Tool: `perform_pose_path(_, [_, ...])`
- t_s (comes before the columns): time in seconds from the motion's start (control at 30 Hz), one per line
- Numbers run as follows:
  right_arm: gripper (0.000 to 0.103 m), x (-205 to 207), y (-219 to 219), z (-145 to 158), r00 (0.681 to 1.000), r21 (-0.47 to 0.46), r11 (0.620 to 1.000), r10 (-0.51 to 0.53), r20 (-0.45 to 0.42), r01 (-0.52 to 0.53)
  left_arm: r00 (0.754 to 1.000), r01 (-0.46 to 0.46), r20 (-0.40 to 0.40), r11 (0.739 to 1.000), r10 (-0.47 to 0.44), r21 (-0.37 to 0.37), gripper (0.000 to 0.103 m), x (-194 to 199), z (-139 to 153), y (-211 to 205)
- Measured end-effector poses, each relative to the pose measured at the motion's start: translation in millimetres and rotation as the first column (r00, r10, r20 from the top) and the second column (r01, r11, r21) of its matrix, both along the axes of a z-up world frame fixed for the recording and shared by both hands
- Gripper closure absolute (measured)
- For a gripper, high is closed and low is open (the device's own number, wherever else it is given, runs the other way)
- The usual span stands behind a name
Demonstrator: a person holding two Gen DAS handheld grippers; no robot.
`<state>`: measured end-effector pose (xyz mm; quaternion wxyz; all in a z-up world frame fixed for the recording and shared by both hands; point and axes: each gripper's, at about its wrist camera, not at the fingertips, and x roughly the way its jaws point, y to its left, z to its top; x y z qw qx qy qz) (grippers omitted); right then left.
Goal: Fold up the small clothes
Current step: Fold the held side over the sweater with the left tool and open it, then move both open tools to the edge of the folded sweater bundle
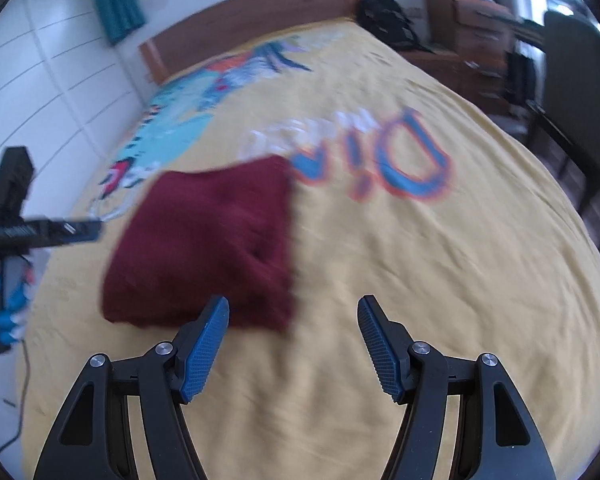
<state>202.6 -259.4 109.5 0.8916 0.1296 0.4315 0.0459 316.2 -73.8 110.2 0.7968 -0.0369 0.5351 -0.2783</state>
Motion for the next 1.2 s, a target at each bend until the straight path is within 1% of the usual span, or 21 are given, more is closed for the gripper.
perform_pose_path(0.1, [0.034, 26.7, 30.4, 6.3, 0.997, 0.028, 0.997, 0.072, 0.026, -0.073, 0.999, 0.033, 0.014, 0.999, -0.033, 0.005, 0.043, -2.8, -4.9, -0.6])
perform_pose_path(0.2, [0.034, 51.7, 50.9, 1.7, 0.993, 0.069, 0.991, 0.112, 0.029, -0.114, 0.996, 0.081, 0.030, 0.997, -0.081, -0.001, 0.042, -8.3, -12.6, -6.5])
perform_pose_path(0.3, [0.034, 75.2, 58.3, -13.8, 0.994, 0.118, 0.987, 0.112, 0.011, -0.113, 0.992, 0.126, 0.023, 0.992, -0.125, -0.026, 0.042, -12.3, -23.7, -13.8])
perform_pose_path(0.37, [0.034, 85.8, 60.1, -25.3, 0.994, 0.123, 0.986, 0.113, -0.009, -0.111, 0.990, 0.139, 0.035, 0.990, -0.139, -0.019, 0.042, -14.2, -30.5, -19.3])
perform_pose_path(0.43, [0.034, 94.3, 56.7, -40.7, 0.994, 0.125, 0.987, 0.105, -0.036, -0.100, 0.989, 0.146, 0.029, 0.989, -0.145, -0.020, 0.042, -13.5, -37.8, -23.2])
perform_pose_path(0.5, [0.034, 95.8, 48.1, -58.4, 0.993, 0.125, 0.989, 0.092, -0.068, -0.083, 0.989, 0.146, 0.009, 0.989, -0.146, -0.028, 0.042, -13.2, -46.7, -26.5])
perform_pose_path(0.57, [0.035, 91.3, 37.7, -77.1, 0.992, 0.144, 0.987, 0.081, -0.093, -0.067, 0.987, 0.161, -0.006, 0.986, -0.162, -0.031, 0.042, -17.9, -54.5, -32.4])
perform_pose_path(0.6, [0.035, 86.4, 32.3, -85.4, 0.993, 0.157, 0.986, 0.077, -0.092, -0.062, 0.985, 0.173, -0.012, 0.984, -0.174, -0.037, 0.042, -22.0, -57.6, -36.0])
perform_pose_path(0.7, [0.035, 74.2, 23.2, -91.6, 0.994, 0.178, 0.982, 0.077, -0.071, -0.064, 0.981, 0.194, -0.009, 0.980, -0.194, -0.035, 0.042, -32.0, -62.6, -45.8])
perform_pose_path(0.83, [0.036, 67.5, 21.7, -86.4, 0.991, 0.165, 0.982, 0.102, -0.086, -0.087, 0.979, 0.206, 0.010, 0.979, -0.206, -0.006, 0.041, -34.0, -60.5, -48.7])
perform_pose_path(0.9, [0.036, 71.2, 24.1, -77.0, 0.990, 0.160, 0.982, 0.113, -0.080, -0.099, 0.979, 0.204, 0.029, 0.979, -0.204, 0.006, 0.041, -31.7, -50.4, -46.3])
perform_pose_path(0.97, [0.036, 75.7, 26.3, -65.0, 0.991, 0.159, 0.981, 0.125, -0.053, -0.115, 0.980, 0.196, 0.037, 0.980, -0.196, -0.008, 0.041, -28.1, -40.8, -43.7])
perform_pose_path(1.1, [0.036, 93.6, 33.3, -48.4, 0.990, 0.131, 0.982, 0.139, -0.016, -0.135, 0.979, 0.182, 0.090, 0.983, -0.184, 0.025, 0.041, -9.9, -26.9, -41.2])
perform_pose_path(1.2, [0.035, 111.4, 33.5, -48.8, 0.992, 0.120, 0.985, 0.125, -0.013, -0.122, 0.981, 0.164, 0.101, 0.985, -0.168, 0.043, 0.041, 5.4, -28.9, -42.2])
